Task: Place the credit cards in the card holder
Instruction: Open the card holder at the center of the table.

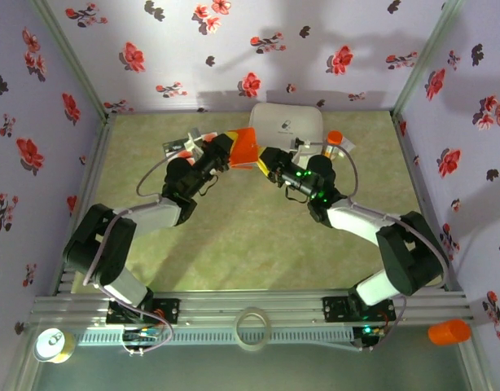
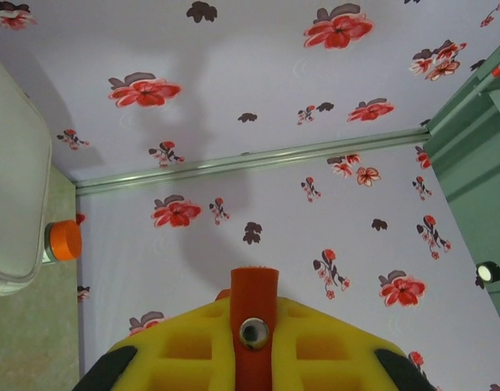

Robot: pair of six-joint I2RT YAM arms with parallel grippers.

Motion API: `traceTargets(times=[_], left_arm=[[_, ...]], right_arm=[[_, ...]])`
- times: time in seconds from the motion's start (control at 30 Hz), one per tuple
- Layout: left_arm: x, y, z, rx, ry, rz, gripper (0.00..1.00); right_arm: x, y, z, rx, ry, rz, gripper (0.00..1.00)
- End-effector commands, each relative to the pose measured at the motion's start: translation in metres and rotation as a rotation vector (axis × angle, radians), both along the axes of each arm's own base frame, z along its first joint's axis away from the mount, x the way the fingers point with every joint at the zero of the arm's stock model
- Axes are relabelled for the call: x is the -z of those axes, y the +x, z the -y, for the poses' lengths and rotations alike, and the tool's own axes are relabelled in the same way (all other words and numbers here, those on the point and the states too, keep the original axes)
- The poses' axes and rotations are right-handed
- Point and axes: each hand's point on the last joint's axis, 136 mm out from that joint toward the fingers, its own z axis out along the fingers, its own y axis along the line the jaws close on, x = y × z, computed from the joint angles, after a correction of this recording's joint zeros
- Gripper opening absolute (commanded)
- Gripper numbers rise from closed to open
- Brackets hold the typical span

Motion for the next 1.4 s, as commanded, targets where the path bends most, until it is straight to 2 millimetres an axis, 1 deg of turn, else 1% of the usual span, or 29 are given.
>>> traceTargets(times=[0.0, 0.1, 0.23, 0.43, 0.53, 0.67, 0.93, 0.97, 1.07, 1.17, 1.27, 1.3, 1.33, 1.37], left_arm=[[-0.021, -0.002, 0.008, 0.018, -0.052, 0.053, 0.00], [-0.020, -0.001, 0.011, 0.022, -0.049, 0.051, 0.00], [-0.016, 0.001, 0.014, 0.021, -0.045, 0.045, 0.00], [-0.013, 0.003, 0.019, 0.025, -0.041, 0.041, 0.00], [-0.013, 0.003, 0.021, 0.027, -0.040, 0.041, 0.00], [-0.012, 0.005, 0.022, 0.023, -0.039, 0.041, 0.00], [-0.013, 0.006, 0.024, 0.027, -0.030, 0.051, 0.00], [-0.013, 0.006, 0.024, 0.028, -0.024, 0.055, 0.03], [-0.007, 0.006, 0.022, 0.023, 0.002, 0.053, 0.33], [0.003, 0.005, 0.013, 0.008, 0.027, 0.040, 0.56], [0.017, 0.005, -0.001, -0.017, 0.054, 0.018, 0.87], [0.023, 0.004, -0.006, -0.024, 0.062, 0.007, 0.95], [0.028, 0.003, -0.012, -0.032, 0.071, -0.001, 0.99], [0.033, 0.002, -0.017, -0.040, 0.084, -0.008, 1.00]], right_arm=[[-0.021, -0.007, -0.007, -0.071, 0.101, 0.045, 0.37], [-0.031, -0.007, -0.008, -0.089, 0.151, 0.058, 0.35], [-0.037, -0.007, -0.008, -0.109, 0.182, 0.067, 0.32], [-0.038, -0.007, -0.005, -0.117, 0.210, 0.063, 0.17], [-0.036, -0.005, -0.002, -0.116, 0.224, 0.060, 0.07], [-0.033, -0.003, 0.003, -0.107, 0.233, 0.053, 0.00], [-0.029, -0.004, 0.012, -0.093, 0.221, 0.049, 0.00], [-0.027, -0.004, 0.012, -0.092, 0.216, 0.045, 0.00], [-0.025, -0.004, 0.015, -0.087, 0.197, 0.042, 0.00], [-0.020, -0.006, 0.017, -0.083, 0.172, 0.037, 0.00], [-0.012, -0.008, 0.020, -0.074, 0.136, 0.024, 0.00], [-0.009, -0.008, 0.021, -0.072, 0.127, 0.020, 0.00], [-0.007, -0.009, 0.021, -0.074, 0.119, 0.015, 0.00], [-0.003, -0.011, 0.021, -0.077, 0.111, 0.007, 0.00]])
